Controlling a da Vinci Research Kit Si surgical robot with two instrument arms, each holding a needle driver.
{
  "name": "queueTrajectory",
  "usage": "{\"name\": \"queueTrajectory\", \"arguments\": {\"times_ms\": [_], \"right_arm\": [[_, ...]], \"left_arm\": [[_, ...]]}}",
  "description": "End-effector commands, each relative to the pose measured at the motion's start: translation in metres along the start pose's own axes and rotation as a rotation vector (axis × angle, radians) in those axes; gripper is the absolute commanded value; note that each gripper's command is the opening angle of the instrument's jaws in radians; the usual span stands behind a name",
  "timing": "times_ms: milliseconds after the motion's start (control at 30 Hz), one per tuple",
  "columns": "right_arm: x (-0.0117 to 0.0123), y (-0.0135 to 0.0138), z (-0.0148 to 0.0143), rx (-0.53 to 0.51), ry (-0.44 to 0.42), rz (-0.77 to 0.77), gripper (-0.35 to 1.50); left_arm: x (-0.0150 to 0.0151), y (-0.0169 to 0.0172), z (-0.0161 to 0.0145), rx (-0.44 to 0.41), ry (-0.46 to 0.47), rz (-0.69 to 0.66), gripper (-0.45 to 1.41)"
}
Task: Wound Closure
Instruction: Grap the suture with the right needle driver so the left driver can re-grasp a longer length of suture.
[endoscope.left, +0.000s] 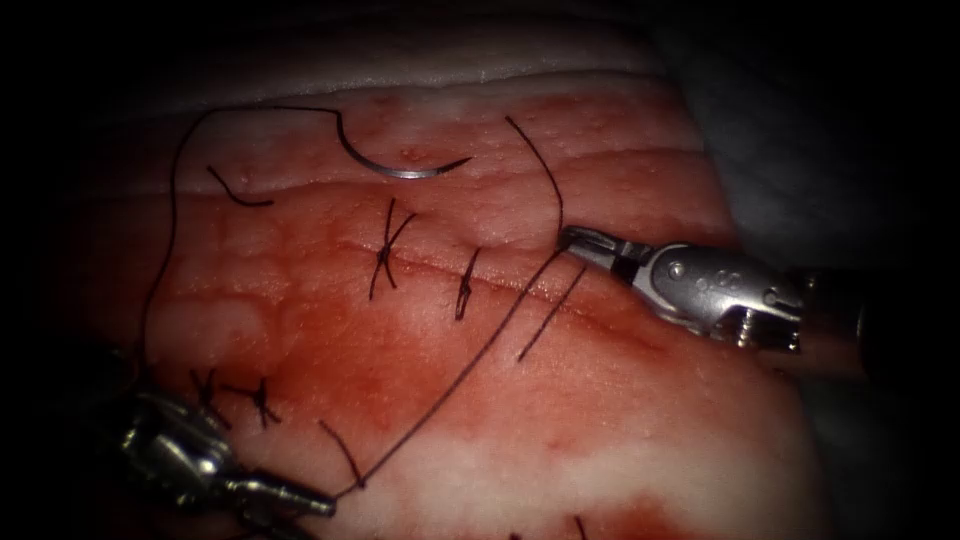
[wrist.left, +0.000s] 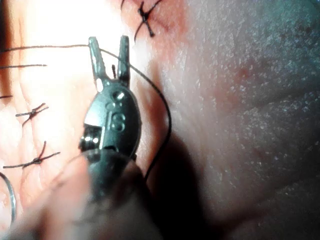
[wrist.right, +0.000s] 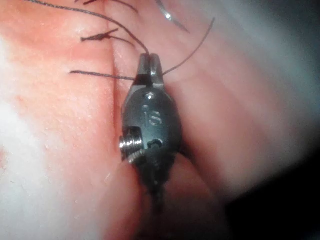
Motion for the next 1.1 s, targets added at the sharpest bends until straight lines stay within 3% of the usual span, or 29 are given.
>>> {"name": "queueTrajectory", "arguments": {"times_ms": [33,233,500,533,567,700,933,1100], "right_arm": [[-0.0002,-0.0003,0.0009,0.002,0.003,-0.001,-0.35],[0.0,-0.0012,0.0005,0.014,0.006,0.004,-0.35],[0.0014,-0.0027,-0.0007,0.052,0.014,0.018,-0.35],[0.0019,-0.0027,-0.001,0.055,0.009,0.023,-0.23],[0.0021,-0.0027,-0.0011,0.057,0.014,0.026,0.12],[0.0034,-0.0029,-0.002,0.116,0.033,0.044,1.18],[0.0051,-0.0022,-0.0047,0.173,0.063,-0.016,1.45],[0.0072,-0.0006,-0.0071,0.214,0.1,-0.013,1.47]], "left_arm": [[-0.0006,-0.0002,0.0003,0.0,-0.014,-0.002,-0.45],[-0.0012,-0.003,-0.0018,0.046,-0.105,0.035,-0.45],[-0.0014,-0.0079,-0.007,0.265,-0.122,0.065,-0.45],[-0.0013,-0.009,-0.0078,0.305,-0.128,0.066,-0.45],[-0.0013,-0.0094,-0.0082,0.322,-0.129,0.066,-0.45],[-0.0016,-0.0118,-0.0096,0.409,-0.14,0.067,-0.45],[-0.0032,-0.0136,-0.0109,0.454,-0.149,0.049,-0.45],[-0.0045,-0.0136,-0.0112,0.448,-0.104,-0.011,-0.45]]}}
